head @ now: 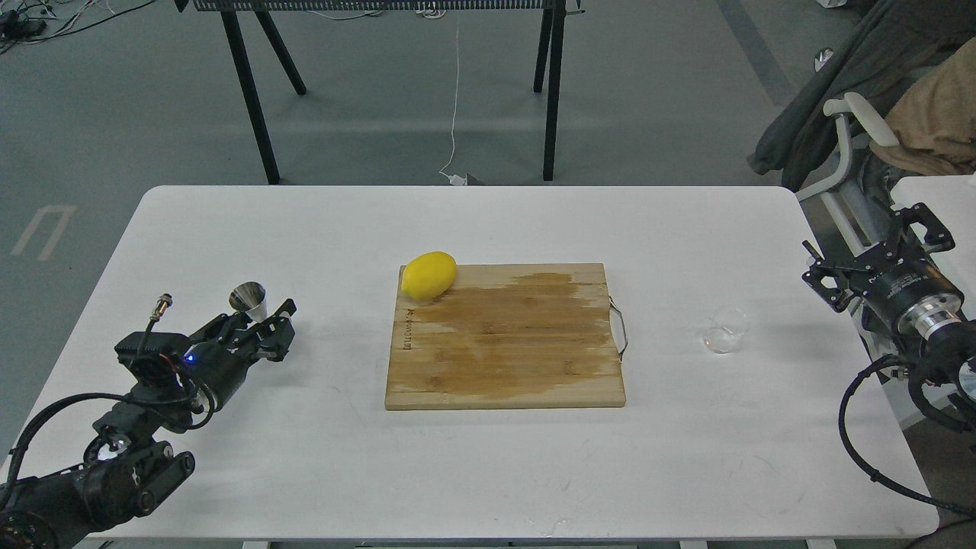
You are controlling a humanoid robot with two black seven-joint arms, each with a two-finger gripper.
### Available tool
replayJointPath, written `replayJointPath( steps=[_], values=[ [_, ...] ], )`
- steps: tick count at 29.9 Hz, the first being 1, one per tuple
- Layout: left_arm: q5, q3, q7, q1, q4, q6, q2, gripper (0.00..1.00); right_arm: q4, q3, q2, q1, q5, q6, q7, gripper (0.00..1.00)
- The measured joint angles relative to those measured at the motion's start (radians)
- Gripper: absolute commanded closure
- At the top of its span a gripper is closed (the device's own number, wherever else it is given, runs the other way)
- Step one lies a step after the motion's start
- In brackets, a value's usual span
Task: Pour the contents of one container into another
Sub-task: 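Lift the jigger and carry it over the cutting board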
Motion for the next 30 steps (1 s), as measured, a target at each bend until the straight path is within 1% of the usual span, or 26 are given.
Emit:
replayJointPath(
  steps=[1,2,5,16,19,21,24,30],
  values=[
    [0.0,0.0,0.0,-0.001,0.0,0.0,0.0,0.87,0.0,0.0,0.0,0.0,0.0,0.0,0.0,0.01],
    [0.0,0.0,0.0,-0.001,0.0,0.0,0.0,0.89,0.0,0.0,0.0,0.0,0.0,0.0,0.0,0.01],
    [0.0,0.0,0.0,-0.001,0.0,0.0,0.0,0.91,0.0,-0.001,0.0,-0.001,0.0,0.0,0.0,0.01],
    [0.001,-0.003,0.0,-0.012,-0.005,0.0,0.003,0.92,0.0,0.0,0.0,-0.002,0.0,0.0,0.0,0.01],
    [-0.002,-0.006,0.0,-0.061,-0.028,0.0,0.005,0.92,0.0,0.0,0.0,-0.002,0.0,0.0,0.0,0.01],
    [-0.003,-0.008,0.0,-0.11,-0.077,0.0,0.013,0.92,-0.004,0.0,0.0,-0.002,0.0,0.0,0.0,0.01],
    [-0.004,-0.011,0.0,-0.164,-0.191,0.0,0.015,0.92,-0.009,0.0,0.001,0.0,-0.001,0.0,0.0,0.01],
    [0.006,-0.011,0.0,-0.202,-0.404,0.0,-0.013,0.91,-0.021,0.0,0.004,0.006,0.001,0.0,0.0,0.01]
  ],
)
